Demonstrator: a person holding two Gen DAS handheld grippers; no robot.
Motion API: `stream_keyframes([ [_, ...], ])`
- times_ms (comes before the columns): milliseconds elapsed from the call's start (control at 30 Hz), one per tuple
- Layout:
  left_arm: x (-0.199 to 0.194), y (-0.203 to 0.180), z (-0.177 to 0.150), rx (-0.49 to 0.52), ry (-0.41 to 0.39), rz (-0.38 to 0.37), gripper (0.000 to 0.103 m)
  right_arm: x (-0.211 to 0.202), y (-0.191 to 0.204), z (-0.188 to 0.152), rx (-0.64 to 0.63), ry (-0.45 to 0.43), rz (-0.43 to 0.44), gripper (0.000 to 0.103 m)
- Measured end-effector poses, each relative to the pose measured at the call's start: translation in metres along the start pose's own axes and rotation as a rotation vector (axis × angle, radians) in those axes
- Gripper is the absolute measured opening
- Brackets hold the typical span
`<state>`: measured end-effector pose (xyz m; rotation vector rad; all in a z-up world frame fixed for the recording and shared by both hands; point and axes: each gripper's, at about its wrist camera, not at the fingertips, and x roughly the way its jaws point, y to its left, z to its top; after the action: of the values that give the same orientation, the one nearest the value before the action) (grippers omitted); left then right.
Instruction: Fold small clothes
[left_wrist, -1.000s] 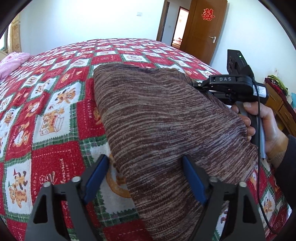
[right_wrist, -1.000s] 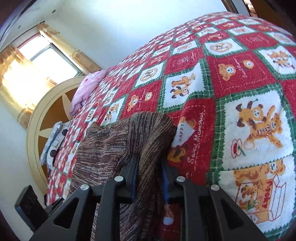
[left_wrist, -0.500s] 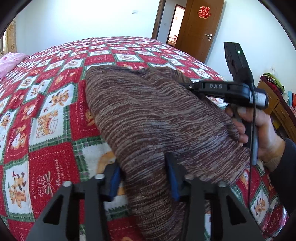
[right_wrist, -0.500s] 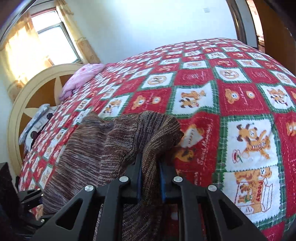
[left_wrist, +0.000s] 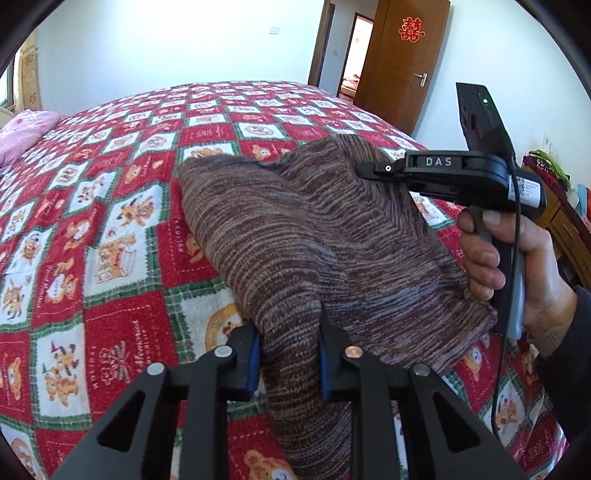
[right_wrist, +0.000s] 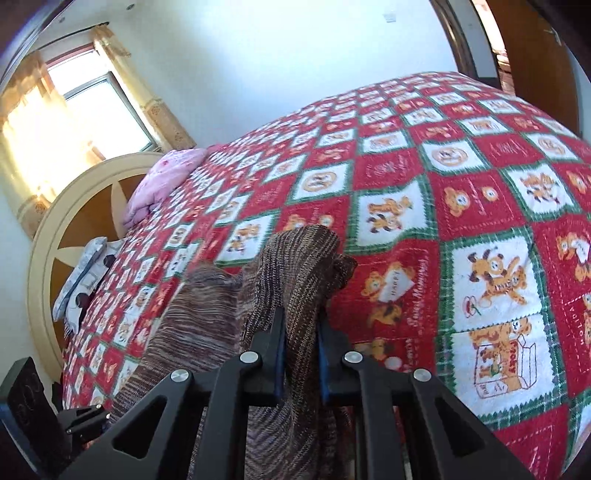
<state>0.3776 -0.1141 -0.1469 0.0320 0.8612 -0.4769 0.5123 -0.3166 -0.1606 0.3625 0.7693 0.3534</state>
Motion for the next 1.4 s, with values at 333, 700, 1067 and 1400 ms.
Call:
stream_keyframes([
  [333,-0.044,0.005,-0.012,0.018,-0.055,0.009,0.024,-0.014,0.041,-0.020,-0.034,0.009,0.044,0.013],
  [700,-0.090,0.025,-0.038,-0.021,-0.097,0.028,0.024,-0.018,0.088,-0.043,-0.054,0.016,0.131,0.013],
  [1067,-0.130,0.037,-0.058,-0.024,-0.119,0.101,0.024,-0.011,0.139,-0.065,-0.070,0.034,0.213,0.013],
  [1400,-0.160,0.061,-0.083,-0.082,-0.129,0.147,0.024,0.000,0.189,-0.085,-0.096,0.059,0.275,0.013],
])
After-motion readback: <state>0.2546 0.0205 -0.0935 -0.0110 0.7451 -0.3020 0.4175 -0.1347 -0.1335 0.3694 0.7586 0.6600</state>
